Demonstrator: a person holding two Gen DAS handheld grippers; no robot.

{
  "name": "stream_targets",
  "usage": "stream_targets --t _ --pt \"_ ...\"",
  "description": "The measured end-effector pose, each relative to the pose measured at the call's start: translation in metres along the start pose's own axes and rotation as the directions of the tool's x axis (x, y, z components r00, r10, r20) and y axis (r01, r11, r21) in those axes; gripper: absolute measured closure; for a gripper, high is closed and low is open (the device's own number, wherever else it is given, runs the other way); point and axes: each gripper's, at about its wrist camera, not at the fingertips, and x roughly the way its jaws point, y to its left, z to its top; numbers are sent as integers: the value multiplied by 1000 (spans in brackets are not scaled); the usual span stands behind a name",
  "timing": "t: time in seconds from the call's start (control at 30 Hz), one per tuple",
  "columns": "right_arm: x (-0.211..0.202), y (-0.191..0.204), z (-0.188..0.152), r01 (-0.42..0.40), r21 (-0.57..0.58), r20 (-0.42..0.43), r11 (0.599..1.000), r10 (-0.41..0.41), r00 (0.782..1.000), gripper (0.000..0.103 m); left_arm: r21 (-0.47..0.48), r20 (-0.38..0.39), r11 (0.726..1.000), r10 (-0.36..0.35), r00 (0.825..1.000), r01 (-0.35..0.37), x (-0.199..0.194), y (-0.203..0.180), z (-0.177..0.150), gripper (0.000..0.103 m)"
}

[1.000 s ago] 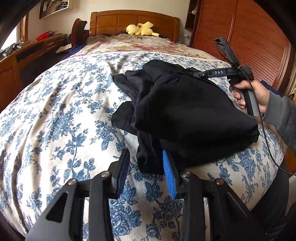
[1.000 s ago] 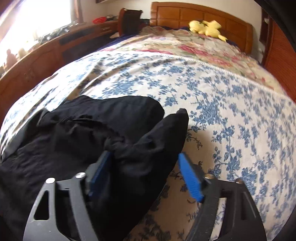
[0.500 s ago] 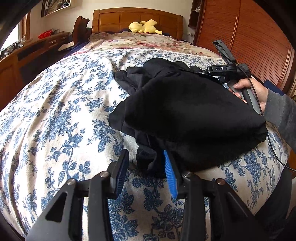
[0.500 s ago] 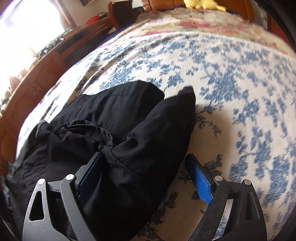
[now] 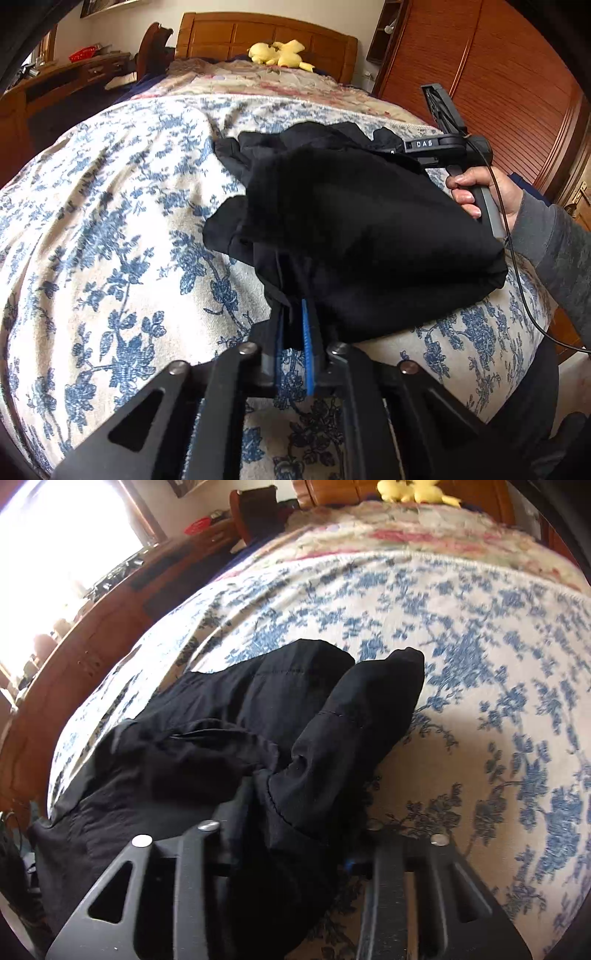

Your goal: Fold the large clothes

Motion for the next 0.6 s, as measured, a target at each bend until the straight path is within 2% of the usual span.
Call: stream_targets --t 0.1,0.2,0.27,0.4,0.6 --pt "-9 10 -2 20 -26 8 999 -19 1000 79 36 71 996 77 995 -79 -16 -11 5 100" --pt "-14 26 0 36 -63 19 997 -35 999 82 22 117 996 81 990 -84 -35 -4 9 100" --pt "-14 38 1 22 -70 31 997 -20 999 83 18 130 993 113 985 -117 -50 11 8 100" --pt "-4 96 7 -4 -142 38 990 9 999 85 -29 175 986 169 970 -166 -94 55 6 100" --pt "38 215 34 -88 -247 42 965 101 994 86 -107 208 950 310 928 -294 -153 134 -6 101"
